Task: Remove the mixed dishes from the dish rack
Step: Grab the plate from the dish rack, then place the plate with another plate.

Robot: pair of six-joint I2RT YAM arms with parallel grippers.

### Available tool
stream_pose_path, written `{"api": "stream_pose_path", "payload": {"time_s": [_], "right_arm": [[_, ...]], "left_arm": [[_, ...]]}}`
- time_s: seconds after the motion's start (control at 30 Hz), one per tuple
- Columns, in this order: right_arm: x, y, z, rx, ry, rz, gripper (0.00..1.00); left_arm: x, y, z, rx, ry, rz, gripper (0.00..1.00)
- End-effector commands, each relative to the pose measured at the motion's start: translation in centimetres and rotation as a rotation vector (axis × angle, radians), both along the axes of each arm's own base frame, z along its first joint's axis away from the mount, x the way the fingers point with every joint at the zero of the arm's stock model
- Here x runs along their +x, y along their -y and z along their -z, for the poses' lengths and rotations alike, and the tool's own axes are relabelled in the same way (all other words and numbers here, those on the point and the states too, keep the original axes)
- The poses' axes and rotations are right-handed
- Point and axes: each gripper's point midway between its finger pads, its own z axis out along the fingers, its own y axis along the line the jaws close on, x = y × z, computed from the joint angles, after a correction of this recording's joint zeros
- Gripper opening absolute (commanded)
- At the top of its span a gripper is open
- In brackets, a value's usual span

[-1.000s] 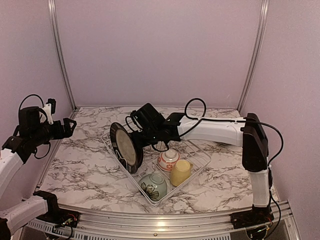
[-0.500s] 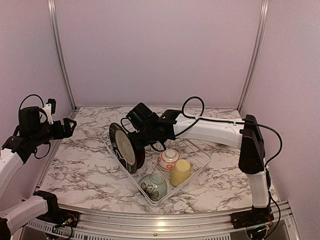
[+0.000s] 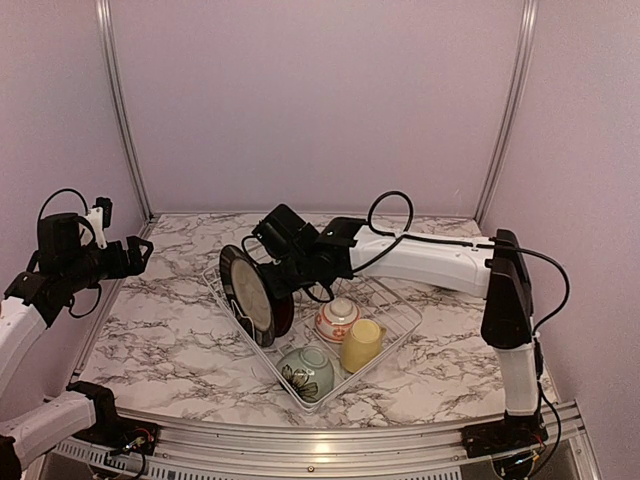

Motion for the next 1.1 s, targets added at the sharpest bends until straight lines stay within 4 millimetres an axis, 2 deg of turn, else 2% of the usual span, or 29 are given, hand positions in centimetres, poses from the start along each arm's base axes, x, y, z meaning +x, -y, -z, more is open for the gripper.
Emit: {"api": "stream_pose_path", "payload": {"time_s": [0.0,0.33,0.53,0.73,0.93,1.07], "right_arm": [[0.9,1.6,-7.0,0.084,0.107,0.058,0.0],[0.5,3.3,-9.9,0.125,0.154,0.067,0.0],[1.5,5.9,-10.9,0.111,0.192,0.118,0.0],[3.4,9.8,-12.2,0.154,0.183,0.178,0.0],[5.4,14.2,-14.5,0.335,0.15,0.193,0.0],[7.0,18.0,-15.6,0.49,0.113,0.21,0.0]], "left_arm": [[0.0,0.2,0.4,-0.006,-0.008,0.009,0.99],[0.1,0.2,0.6,-0.005,-0.015,0.009,0.99],[0.2,0.2,0.7,-0.005,-0.019,0.009,0.99],[0.2,0.2,0.7,-0.004,-0.021,0.008,0.99],[0.2,0.2,0.7,-0.003,-0.02,0.006,0.99],[0.2,0.2,0.7,-0.003,-0.021,0.007,0.99]]}}
